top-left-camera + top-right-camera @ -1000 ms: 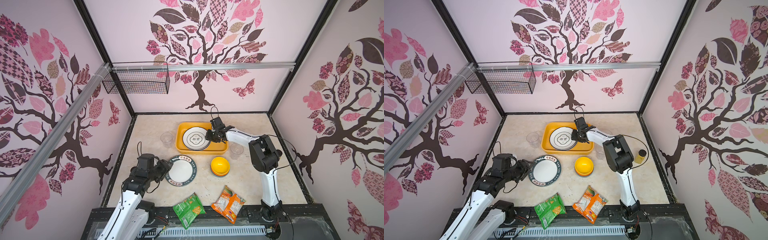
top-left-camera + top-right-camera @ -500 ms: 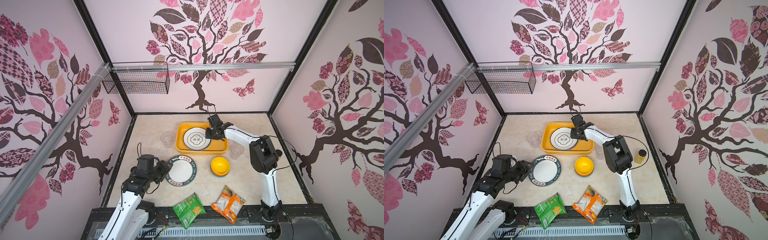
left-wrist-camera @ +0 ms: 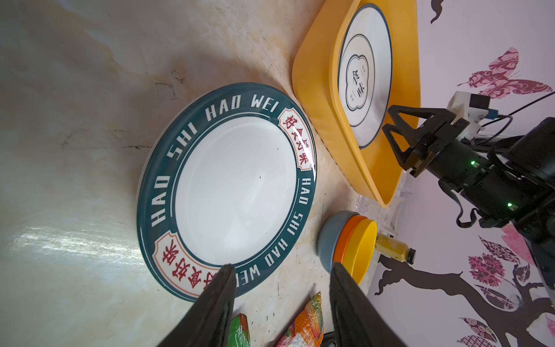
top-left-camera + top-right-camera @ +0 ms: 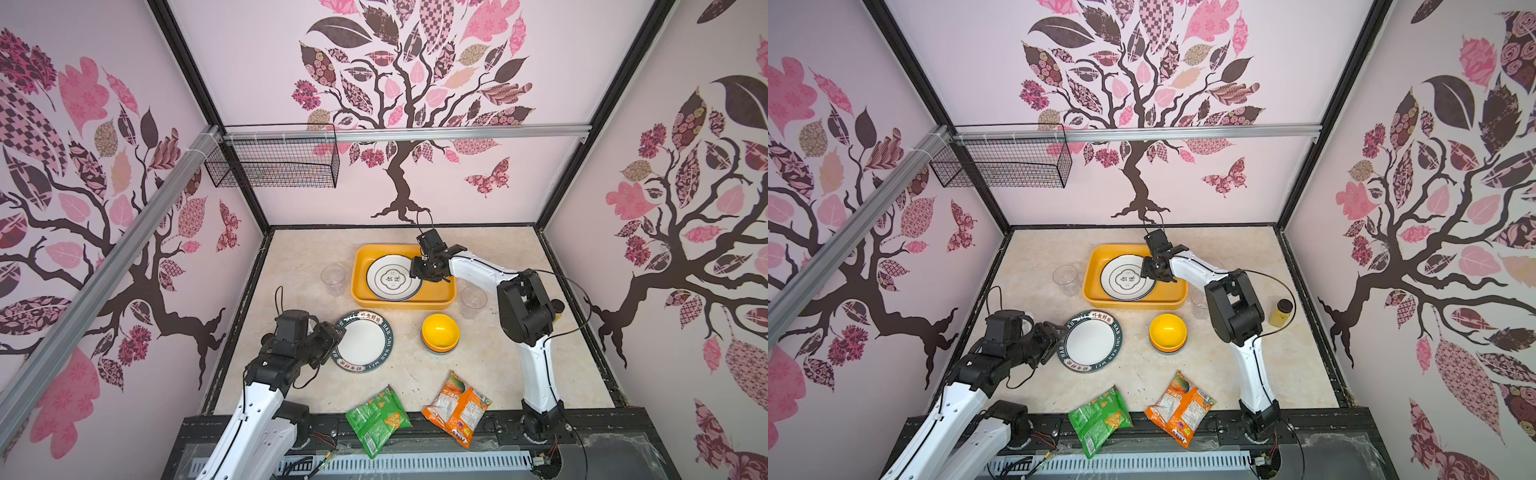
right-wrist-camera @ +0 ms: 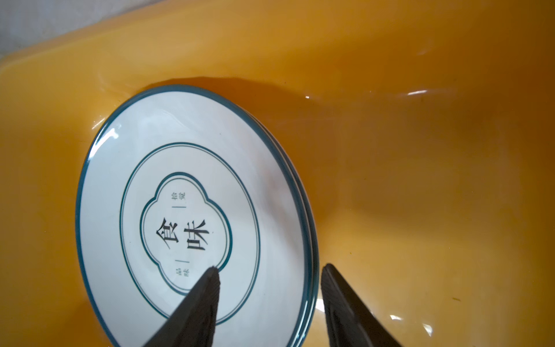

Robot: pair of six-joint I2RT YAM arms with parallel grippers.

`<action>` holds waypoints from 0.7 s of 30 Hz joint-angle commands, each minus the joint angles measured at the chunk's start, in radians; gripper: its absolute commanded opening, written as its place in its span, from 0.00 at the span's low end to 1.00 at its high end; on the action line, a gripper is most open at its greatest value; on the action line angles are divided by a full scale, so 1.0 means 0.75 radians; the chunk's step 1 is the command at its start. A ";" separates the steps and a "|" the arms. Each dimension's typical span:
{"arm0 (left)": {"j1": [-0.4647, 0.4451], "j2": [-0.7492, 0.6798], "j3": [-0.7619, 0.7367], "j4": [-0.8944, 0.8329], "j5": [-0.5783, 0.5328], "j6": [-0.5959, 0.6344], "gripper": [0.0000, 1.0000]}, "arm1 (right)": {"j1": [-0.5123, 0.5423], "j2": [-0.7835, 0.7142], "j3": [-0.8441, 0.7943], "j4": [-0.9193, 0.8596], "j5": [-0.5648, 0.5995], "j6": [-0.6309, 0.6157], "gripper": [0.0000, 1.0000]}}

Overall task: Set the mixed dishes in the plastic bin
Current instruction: 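Press the plate flat in the bin with the right gripper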

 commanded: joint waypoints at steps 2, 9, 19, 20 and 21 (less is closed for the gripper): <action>0.006 -0.004 -0.032 0.001 -0.016 0.012 0.53 | -0.013 0.068 0.007 0.025 -0.089 0.044 0.59; 0.005 -0.001 -0.035 0.003 -0.016 0.012 0.53 | -0.013 0.064 -0.011 0.066 -0.131 0.049 0.57; 0.005 -0.003 -0.035 0.003 -0.015 0.011 0.53 | -0.004 0.090 0.023 0.081 -0.214 0.044 0.55; 0.005 0.001 -0.035 0.003 -0.014 0.012 0.53 | -0.002 0.091 0.023 0.084 -0.220 0.047 0.55; 0.006 0.001 -0.036 0.001 -0.015 0.011 0.54 | -0.001 0.091 0.023 0.087 -0.222 0.047 0.55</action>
